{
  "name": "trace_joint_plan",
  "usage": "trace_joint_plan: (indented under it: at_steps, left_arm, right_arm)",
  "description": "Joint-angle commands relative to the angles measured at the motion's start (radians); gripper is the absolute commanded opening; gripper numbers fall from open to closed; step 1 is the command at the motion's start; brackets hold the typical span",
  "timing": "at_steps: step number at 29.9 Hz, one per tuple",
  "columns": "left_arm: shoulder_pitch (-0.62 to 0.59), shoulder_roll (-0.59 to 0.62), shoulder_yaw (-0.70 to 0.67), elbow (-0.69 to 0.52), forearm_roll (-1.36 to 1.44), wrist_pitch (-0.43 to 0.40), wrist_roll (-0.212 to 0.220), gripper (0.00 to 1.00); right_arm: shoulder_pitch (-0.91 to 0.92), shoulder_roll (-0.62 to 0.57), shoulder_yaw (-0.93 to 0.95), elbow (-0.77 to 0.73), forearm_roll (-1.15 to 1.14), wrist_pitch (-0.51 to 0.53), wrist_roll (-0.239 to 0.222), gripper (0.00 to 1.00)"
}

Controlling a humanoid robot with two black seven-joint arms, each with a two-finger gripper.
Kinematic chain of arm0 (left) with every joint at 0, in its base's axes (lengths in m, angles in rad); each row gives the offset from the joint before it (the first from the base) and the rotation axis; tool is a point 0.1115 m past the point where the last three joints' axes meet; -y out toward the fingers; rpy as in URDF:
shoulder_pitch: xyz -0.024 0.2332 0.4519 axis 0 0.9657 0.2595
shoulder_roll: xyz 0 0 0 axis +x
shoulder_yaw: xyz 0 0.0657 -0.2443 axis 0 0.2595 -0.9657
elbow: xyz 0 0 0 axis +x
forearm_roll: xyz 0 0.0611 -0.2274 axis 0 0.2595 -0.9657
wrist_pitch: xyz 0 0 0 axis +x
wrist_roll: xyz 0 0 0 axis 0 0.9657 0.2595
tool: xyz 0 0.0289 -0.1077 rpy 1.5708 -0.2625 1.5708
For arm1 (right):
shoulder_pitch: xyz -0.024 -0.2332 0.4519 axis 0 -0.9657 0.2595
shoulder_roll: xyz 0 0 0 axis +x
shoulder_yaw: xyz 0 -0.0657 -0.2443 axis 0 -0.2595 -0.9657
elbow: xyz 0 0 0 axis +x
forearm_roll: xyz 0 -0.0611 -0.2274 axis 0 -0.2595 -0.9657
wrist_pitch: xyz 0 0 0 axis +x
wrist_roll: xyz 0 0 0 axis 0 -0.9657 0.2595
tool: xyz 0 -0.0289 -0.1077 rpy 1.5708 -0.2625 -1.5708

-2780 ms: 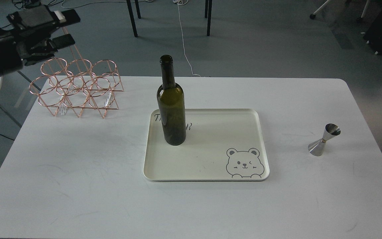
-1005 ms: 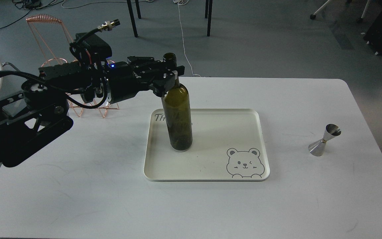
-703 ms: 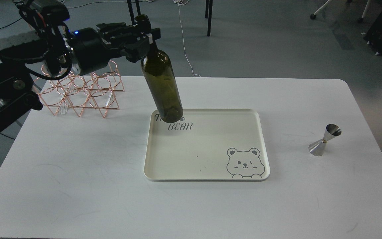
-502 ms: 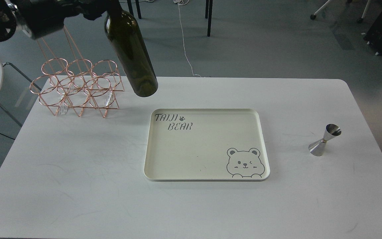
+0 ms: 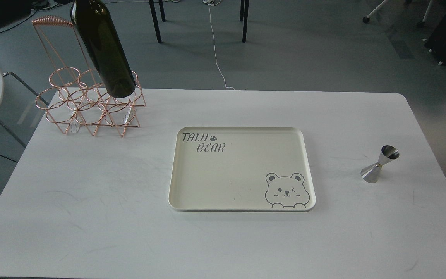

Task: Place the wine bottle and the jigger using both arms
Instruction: 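Lift the wine bottle and carry it over the copper rack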

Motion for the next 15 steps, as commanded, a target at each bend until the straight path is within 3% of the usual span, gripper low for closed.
trace_joint_plan:
  at_steps: [1,7,15]
  left_arm:
    - [0.007,-0.004,0.024,0.015,0.002,0.001,-0.013,0.12]
    - [0.005,-0.005,0.126,0.046,0.001,0.101,-0.015,0.12]
    - [0.005,-0.027,0.162,0.081,-0.001,0.121,-0.015,0.13]
  right_arm:
    - [-0.002,-0.004,-0.001,-0.001,0.0,0.0,0.0,0.97]
    - [-0.002,-0.004,-0.001,-0.001,0.0,0.0,0.0,0.97]
    - [-0.003,-0.005,-0.002,0.0,0.0,0.009,0.0,0.97]
